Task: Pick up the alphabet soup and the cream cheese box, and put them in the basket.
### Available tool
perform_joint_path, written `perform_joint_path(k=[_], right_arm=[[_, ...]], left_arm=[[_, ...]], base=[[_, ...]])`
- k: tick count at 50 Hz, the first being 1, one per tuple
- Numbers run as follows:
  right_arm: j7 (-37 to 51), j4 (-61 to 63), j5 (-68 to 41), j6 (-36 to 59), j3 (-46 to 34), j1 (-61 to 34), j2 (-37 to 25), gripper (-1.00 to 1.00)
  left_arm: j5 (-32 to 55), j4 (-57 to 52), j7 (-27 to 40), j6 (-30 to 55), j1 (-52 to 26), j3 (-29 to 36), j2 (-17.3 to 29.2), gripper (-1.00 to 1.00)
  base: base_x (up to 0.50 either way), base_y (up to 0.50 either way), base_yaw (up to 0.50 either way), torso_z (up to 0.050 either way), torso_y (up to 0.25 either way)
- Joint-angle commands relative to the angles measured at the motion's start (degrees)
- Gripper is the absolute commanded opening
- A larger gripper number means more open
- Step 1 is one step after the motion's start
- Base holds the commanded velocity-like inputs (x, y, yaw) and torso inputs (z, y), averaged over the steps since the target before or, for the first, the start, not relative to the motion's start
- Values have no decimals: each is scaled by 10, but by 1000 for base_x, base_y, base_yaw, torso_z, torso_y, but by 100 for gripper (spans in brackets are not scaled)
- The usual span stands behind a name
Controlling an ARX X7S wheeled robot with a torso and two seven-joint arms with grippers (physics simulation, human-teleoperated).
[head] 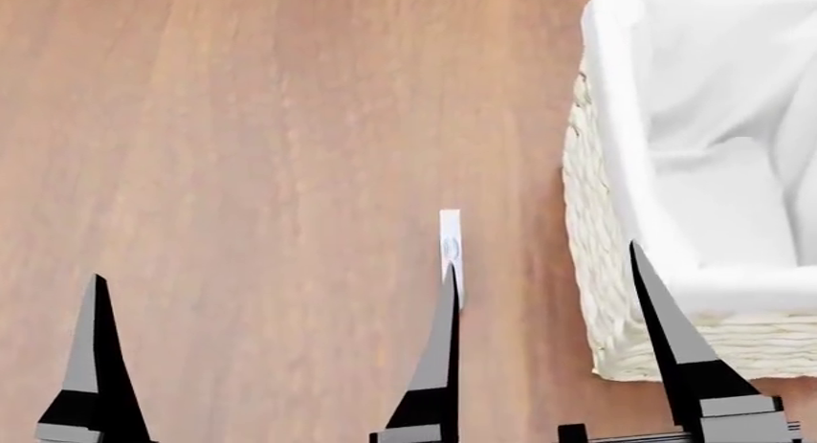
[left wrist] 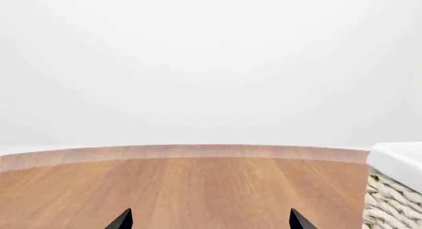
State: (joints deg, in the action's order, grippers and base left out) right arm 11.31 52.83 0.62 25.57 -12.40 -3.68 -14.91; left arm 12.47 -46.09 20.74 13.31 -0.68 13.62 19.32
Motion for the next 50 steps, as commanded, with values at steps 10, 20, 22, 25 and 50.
perform_joint_path(k=[10,20,22,25,50], right_arm=[[4,-1,-17,-8,0,1,-4,100],[6,2,-28,6,0,-4,-4,100],[6,3,-30,5,1,-3,-5,100],[8,1,-30,3,1,-3,-6,100],[16,5,-42,3,-1,-3,-12,100]], left_arm=[[13,4,4,-13,2,-3,2,100],[18,4,4,-16,2,-1,5,100],[18,6,5,-16,2,-1,5,100],[18,5,6,-17,2,0,6,100],[28,2,13,-11,-2,1,12,100]], base=[[0,0,0,0,-65],[0,0,-11,0,0],[0,0,-133,0,0],[0,0,-150,0,0],[0,0,-146,0,0]])
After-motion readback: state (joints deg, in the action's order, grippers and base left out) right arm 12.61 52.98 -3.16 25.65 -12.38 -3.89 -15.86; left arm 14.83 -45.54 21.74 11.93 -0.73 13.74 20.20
